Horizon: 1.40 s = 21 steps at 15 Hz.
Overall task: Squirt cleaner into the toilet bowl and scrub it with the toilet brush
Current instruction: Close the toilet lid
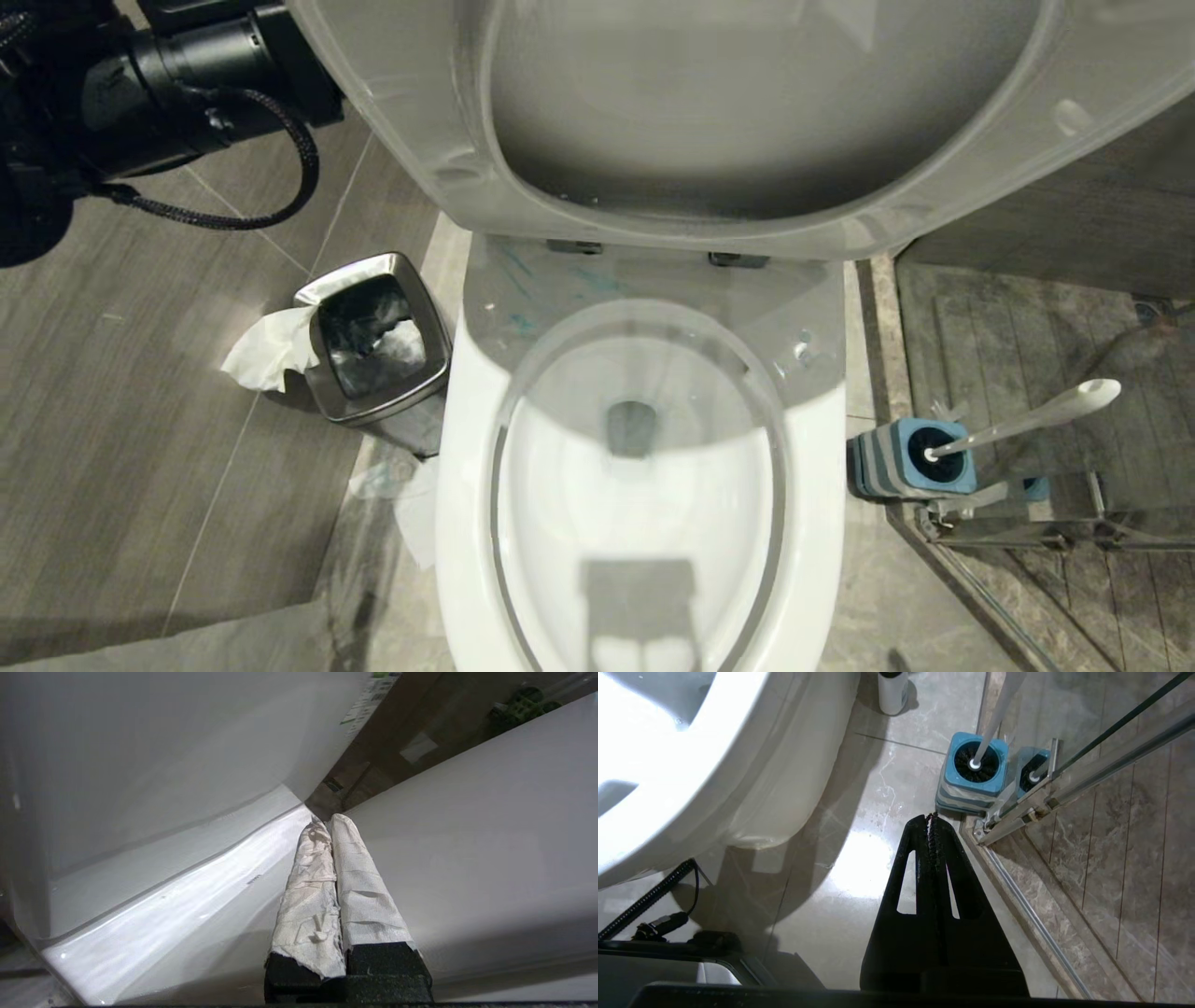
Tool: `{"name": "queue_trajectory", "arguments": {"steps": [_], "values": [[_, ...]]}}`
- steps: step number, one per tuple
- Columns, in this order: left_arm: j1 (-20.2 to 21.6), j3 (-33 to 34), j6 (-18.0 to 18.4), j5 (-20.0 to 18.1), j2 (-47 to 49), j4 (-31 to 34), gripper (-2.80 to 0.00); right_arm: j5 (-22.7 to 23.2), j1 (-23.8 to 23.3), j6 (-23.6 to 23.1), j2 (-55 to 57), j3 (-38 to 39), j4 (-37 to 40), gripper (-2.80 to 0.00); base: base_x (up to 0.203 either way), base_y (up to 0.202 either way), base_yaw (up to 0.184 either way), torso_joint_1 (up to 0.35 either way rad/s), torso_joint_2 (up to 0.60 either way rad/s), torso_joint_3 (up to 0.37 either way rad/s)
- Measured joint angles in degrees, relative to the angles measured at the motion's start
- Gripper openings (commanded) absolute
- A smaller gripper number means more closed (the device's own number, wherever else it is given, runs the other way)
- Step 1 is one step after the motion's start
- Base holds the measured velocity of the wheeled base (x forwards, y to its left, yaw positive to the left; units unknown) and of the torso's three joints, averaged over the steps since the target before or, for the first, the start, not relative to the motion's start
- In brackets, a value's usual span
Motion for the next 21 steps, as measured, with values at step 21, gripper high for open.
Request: {"name": "queue_trajectory", "arguments": {"steps": [21], "values": [[0.0,-6.5,-8.1,-1.9,-11.4,15.1,-2.80,0.0,0.0,0.0,0.0,0.0,0.0,-2.80,0.000,0.000,0.000,0.000,0.00,0.097]]}}
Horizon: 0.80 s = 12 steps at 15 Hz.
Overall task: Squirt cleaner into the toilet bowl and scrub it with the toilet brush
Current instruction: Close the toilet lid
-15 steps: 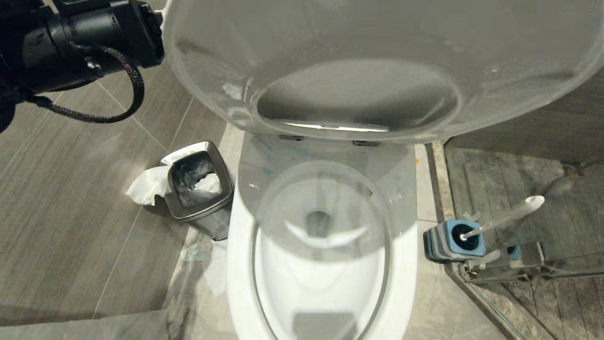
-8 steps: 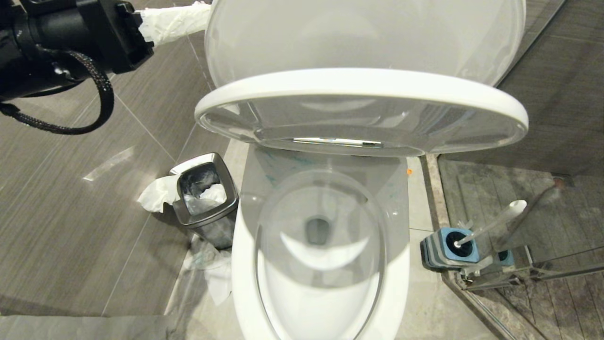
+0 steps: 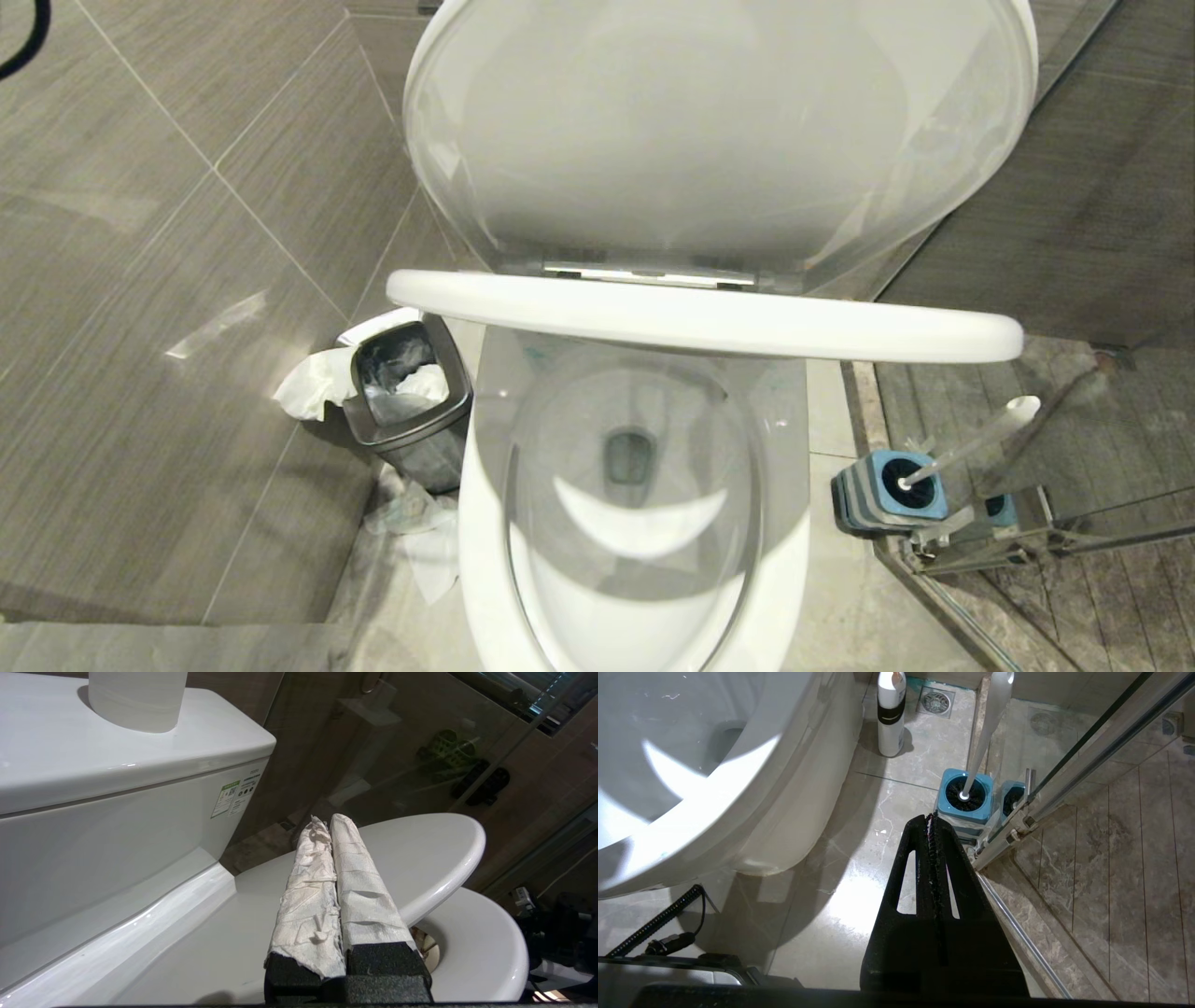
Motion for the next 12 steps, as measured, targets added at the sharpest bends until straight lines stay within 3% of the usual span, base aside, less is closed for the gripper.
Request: {"name": "queue_trajectory", "arguments": {"steps": [2,4,7,9,12], "values": [[-0.5,-4.3,4.8,1.9,0.0,8.4,-2.80,0.0,0.0,0.0,0.0,0.0,0.0,-2.80,0.000,0.000,0.000,0.000,0.00,0.000],[-2.5,-6.4,12.7,9.0,0.1,16.5,-2.80,0.0,0.0,0.0,0.0,0.0,0.0,-2.80,0.000,0.000,0.000,0.000,0.00,0.000],[-6.6,-11.1,21.5,29.2,0.2,25.7,-2.80,0.0,0.0,0.0,0.0,0.0,0.0,-2.80,0.000,0.000,0.000,0.000,0.00,0.000],[-12.2,-14.1,26.3,44.6,0.5,27.4,-2.80,0.0,0.0,0.0,0.0,0.0,0.0,-2.80,0.000,0.000,0.000,0.000,0.00,0.000],[-22.3,-15.4,32.9,62.2,0.7,31.7,-2.80,0.0,0.0,0.0,0.0,0.0,0.0,-2.80,0.000,0.000,0.000,0.000,0.00,0.000]]}}
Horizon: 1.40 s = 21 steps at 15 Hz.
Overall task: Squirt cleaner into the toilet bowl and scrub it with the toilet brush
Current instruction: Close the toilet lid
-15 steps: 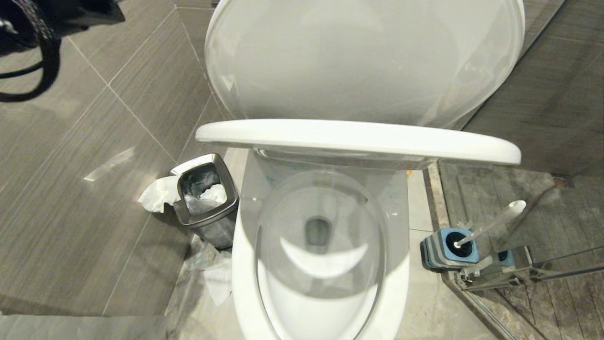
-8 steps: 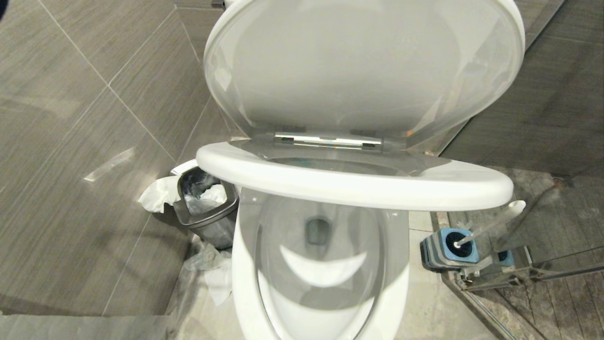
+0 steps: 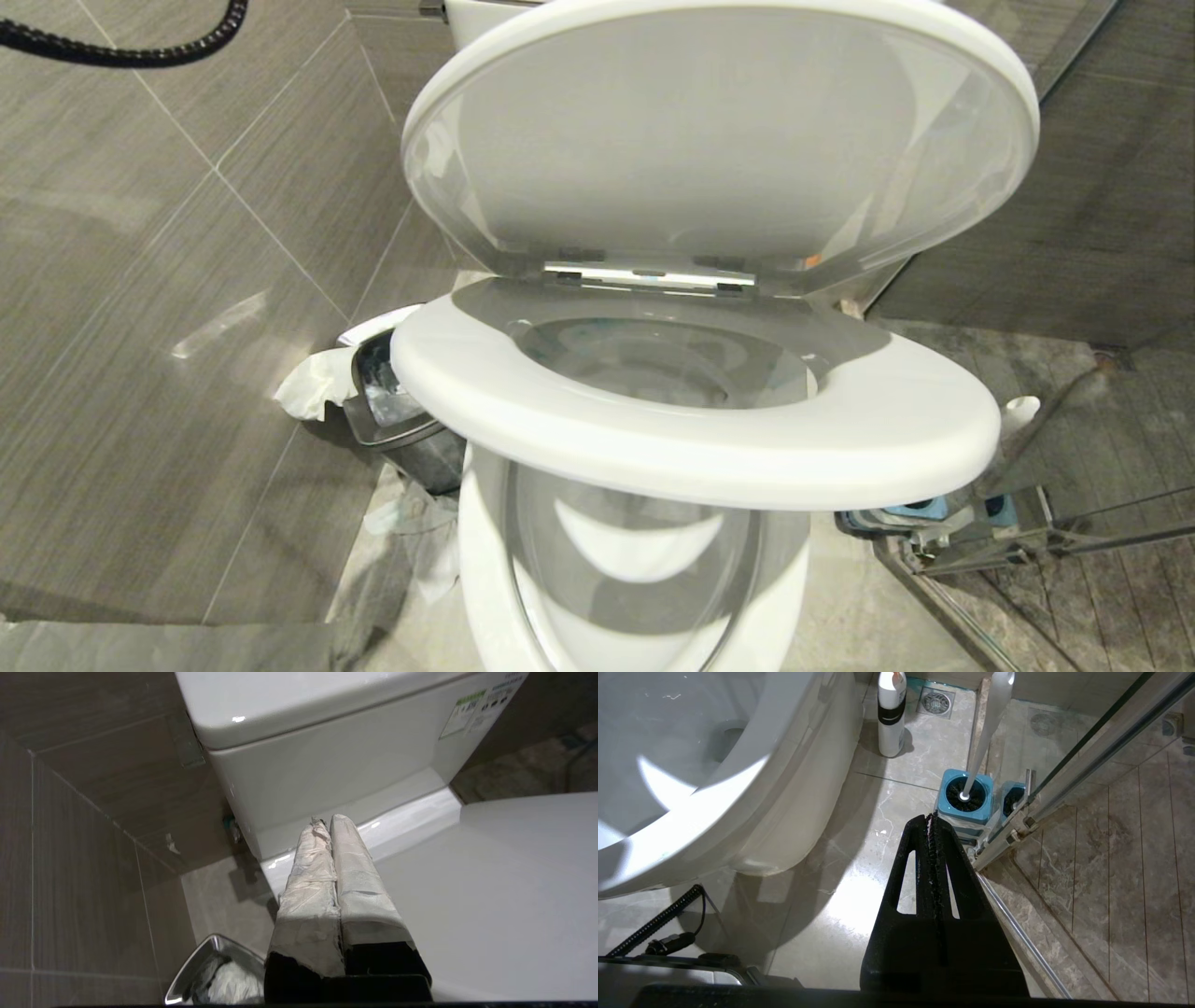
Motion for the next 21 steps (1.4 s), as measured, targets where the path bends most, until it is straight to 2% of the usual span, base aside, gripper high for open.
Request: {"name": "queue_trajectory", "arguments": {"steps": [3,4,7,11,15,18,21], "values": [[-12.4,-0.2,1.1,13.7,-0.1,4.2,-2.80,0.0,0.0,0.0,0.0,0.0,0.0,-2.80,0.000,0.000,0.000,0.000,0.00,0.000],[-16.0,-0.2,1.1,17.3,-0.1,5.5,-2.80,0.0,0.0,0.0,0.0,0.0,0.0,-2.80,0.000,0.000,0.000,0.000,0.00,0.000],[-24.2,-0.2,-0.4,24.4,-0.6,10.8,-2.80,0.0,0.0,0.0,0.0,0.0,0.0,-2.80,0.000,0.000,0.000,0.000,0.00,0.000],[-28.5,0.4,-3.9,26.0,-1.4,18.9,-2.80,0.0,0.0,0.0,0.0,0.0,0.0,-2.80,0.000,0.000,0.000,0.000,0.00,0.000],[-30.8,1.1,-10.6,25.9,-0.2,26.3,-2.80,0.0,0.0,0.0,0.0,0.0,0.0,-2.80,0.000,0.000,0.000,0.000,0.00,0.000],[-32.7,1.8,-15.0,25.5,2.0,28.3,-2.80,0.0,0.0,0.0,0.0,0.0,0.0,-2.80,0.000,0.000,0.000,0.000,0.00,0.000],[-34.6,5.5,-19.4,25.4,3.5,28.3,-2.80,0.0,0.0,0.0,0.0,0.0,0.0,-2.80,0.000,0.000,0.000,0.000,0.00,0.000]]}}
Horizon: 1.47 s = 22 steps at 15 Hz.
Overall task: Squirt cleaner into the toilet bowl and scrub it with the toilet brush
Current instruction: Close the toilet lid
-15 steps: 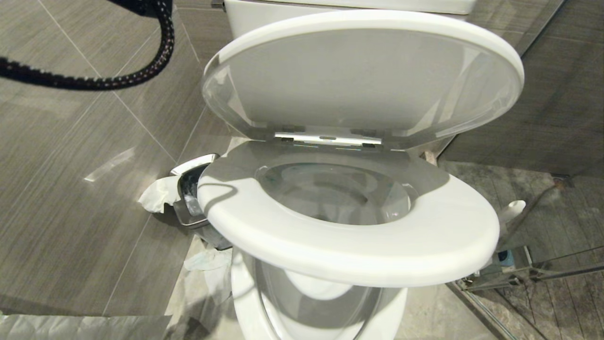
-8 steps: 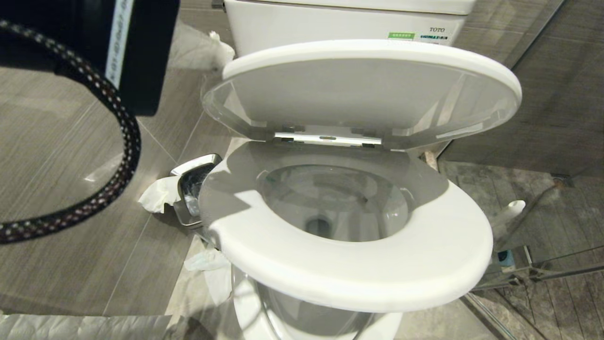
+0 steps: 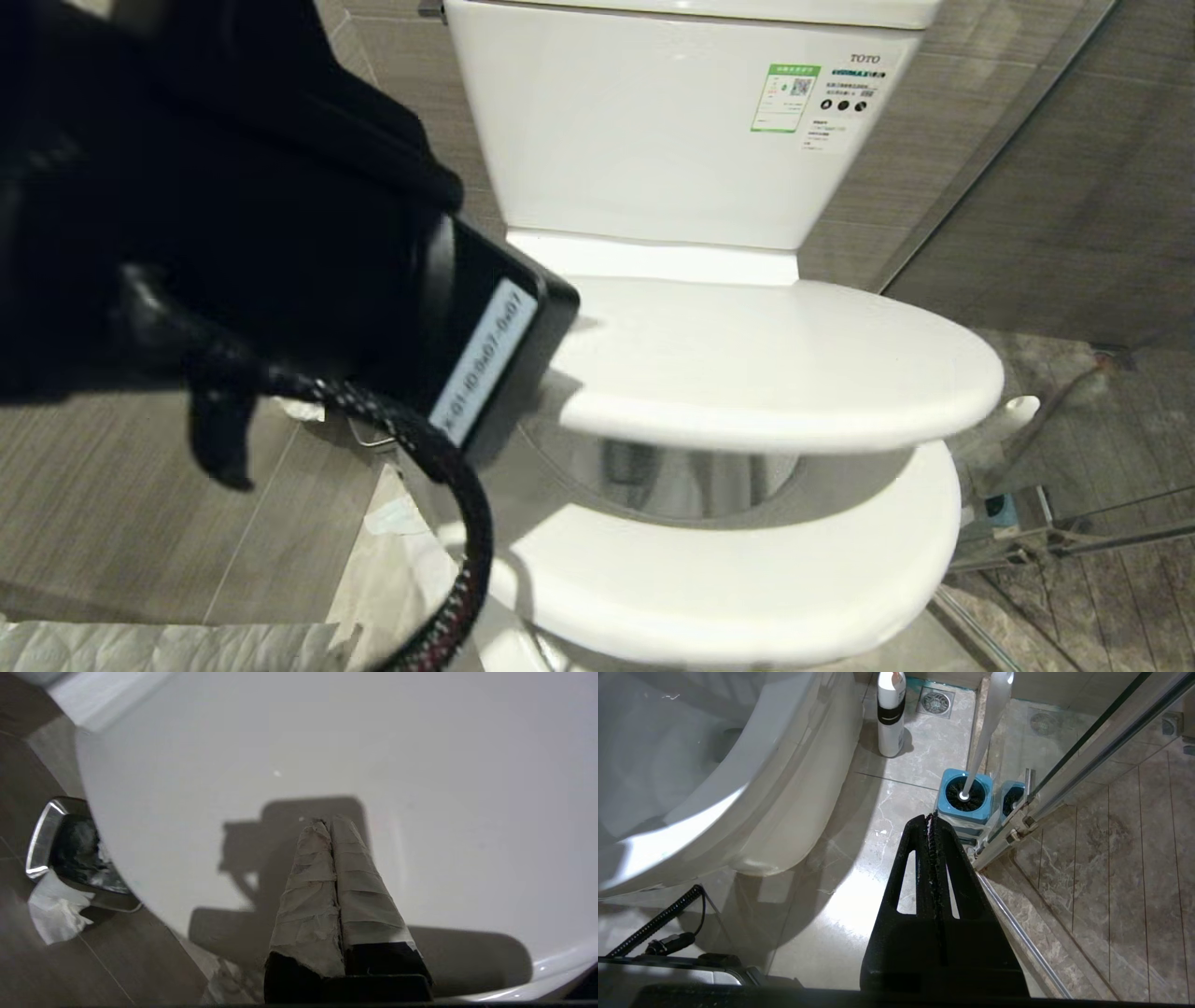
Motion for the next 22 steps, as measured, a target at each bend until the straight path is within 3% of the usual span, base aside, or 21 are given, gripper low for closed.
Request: {"name": "queue_trajectory", "arguments": {"steps": [5,10,13,22], "values": [[-5.2,7.2,-11.1,-0.1,2.0,0.1,-2.80,0.0,0.0,0.0,0.0,0.0,0.0,-2.80,0.000,0.000,0.000,0.000,0.00,0.000],[-7.2,12.7,-13.2,-0.5,2.2,-0.3,-2.80,0.0,0.0,0.0,0.0,0.0,0.0,-2.80,0.000,0.000,0.000,0.000,0.00,0.000],[-8.1,16.3,-14.6,-3.0,2.3,0.7,-2.80,0.0,0.0,0.0,0.0,0.0,0.0,-2.80,0.000,0.000,0.000,0.006,0.00,0.081],[-8.2,17.8,-14.9,-4.7,3.8,-0.1,-2.80,0.0,0.0,0.0,0.0,0.0,0.0,-2.80,0.000,0.000,0.000,0.002,0.00,0.100]]}}
